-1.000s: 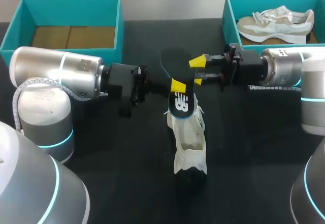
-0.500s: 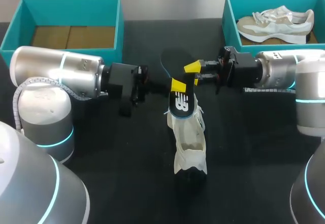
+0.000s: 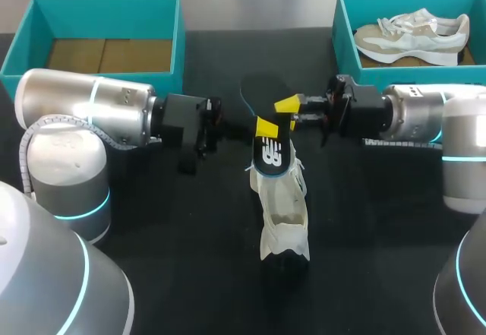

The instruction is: Take the shoe out of the shoebox, open the shoe tongue, remove and reinsert the insole, then place the shoe into the shoebox

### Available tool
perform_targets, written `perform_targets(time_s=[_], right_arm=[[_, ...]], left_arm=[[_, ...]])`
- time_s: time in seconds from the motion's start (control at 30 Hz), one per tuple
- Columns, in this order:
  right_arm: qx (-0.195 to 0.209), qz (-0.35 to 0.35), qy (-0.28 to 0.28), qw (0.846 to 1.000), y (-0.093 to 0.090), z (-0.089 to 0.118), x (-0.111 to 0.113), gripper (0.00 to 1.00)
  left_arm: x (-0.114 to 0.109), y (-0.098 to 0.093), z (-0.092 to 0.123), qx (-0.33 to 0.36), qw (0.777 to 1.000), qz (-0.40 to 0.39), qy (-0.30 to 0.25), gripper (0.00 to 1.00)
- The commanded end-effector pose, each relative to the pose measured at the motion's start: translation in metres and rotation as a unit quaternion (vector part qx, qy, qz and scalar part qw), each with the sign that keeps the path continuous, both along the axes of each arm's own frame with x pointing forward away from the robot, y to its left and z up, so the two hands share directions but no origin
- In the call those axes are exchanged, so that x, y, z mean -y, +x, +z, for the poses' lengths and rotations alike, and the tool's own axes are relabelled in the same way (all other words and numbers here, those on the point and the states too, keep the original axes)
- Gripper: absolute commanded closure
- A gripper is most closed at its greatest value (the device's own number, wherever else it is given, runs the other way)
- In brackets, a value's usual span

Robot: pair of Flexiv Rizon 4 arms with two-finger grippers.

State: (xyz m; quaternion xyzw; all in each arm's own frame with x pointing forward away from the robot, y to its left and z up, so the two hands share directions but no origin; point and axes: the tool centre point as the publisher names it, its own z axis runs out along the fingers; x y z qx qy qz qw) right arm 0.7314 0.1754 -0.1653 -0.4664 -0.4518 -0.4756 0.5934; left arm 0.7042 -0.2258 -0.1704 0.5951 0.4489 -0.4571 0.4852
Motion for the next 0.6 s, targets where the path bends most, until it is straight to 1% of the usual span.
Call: perform_targets(time_s=[0.03,0.13,0.2,0.27,0.6], right_arm=[[-0.003,-0.01,0.0,1.0,-0.004,0.0033,-0.0047,0.89],[-0.003,-0.012,0.0,1.0,-0.004,0.005,-0.0061,0.91],[-0.005,-0.013,0.001,1.0,-0.0039,0.0056,-0.0071,0.96],[-0.006,-0.013,0.001,1.0,-0.0043,0.0056,-0.0088,1.0],[-0.006,-0.019,-0.01,1.0,-0.0044,0.0064,-0.0094,1.0]], left_arm=[[0.0013,0.0001,-0.0009,0.001,1.0,0.0,0.0,1.0],[0.0013,0.0001,-0.0009,0.001,1.0,0.0,0.0,1.0],[0.0013,0.0001,-0.0009,0.001,1.0,0.0,0.0,1.0],[0.0013,0.0001,-0.0009,0.001,1.0,0.0,0.0,1.0],[0.0013,0.0001,-0.0009,0.001,1.0,0.0,0.0,1.0]])
